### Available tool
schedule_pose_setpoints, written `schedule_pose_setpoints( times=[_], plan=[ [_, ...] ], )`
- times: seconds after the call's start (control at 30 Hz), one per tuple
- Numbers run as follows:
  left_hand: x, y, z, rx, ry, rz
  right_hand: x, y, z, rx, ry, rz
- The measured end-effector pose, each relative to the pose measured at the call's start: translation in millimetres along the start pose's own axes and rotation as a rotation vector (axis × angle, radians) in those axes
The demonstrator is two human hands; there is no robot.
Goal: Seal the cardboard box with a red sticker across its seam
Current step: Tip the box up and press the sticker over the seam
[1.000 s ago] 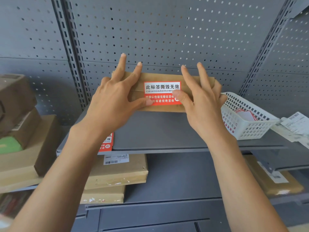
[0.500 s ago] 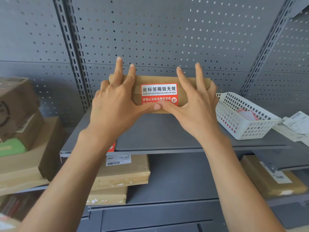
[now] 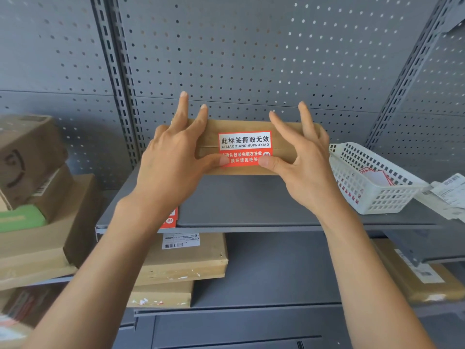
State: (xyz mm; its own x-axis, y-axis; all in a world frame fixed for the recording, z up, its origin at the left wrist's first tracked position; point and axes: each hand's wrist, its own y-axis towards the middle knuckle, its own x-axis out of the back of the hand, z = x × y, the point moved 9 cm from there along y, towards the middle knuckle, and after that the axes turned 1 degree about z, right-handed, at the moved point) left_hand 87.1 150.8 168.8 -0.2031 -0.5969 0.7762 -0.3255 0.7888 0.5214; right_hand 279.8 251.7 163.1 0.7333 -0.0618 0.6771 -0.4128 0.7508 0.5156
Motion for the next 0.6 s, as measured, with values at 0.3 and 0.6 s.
schedule_pose_setpoints(
  times=[0.3,0.6],
  plan=[
    [-2.5,0.6,10.5,-0.043,-0.083,-0.015,6.3,-0.7,0.9,0.050,0.009,0.059],
    [0.9,-3.9,-5.1,0.073,0.028,-0.081,-5.2,-7.1,14.9,-0.020,-0.156,-0.028]
  ],
)
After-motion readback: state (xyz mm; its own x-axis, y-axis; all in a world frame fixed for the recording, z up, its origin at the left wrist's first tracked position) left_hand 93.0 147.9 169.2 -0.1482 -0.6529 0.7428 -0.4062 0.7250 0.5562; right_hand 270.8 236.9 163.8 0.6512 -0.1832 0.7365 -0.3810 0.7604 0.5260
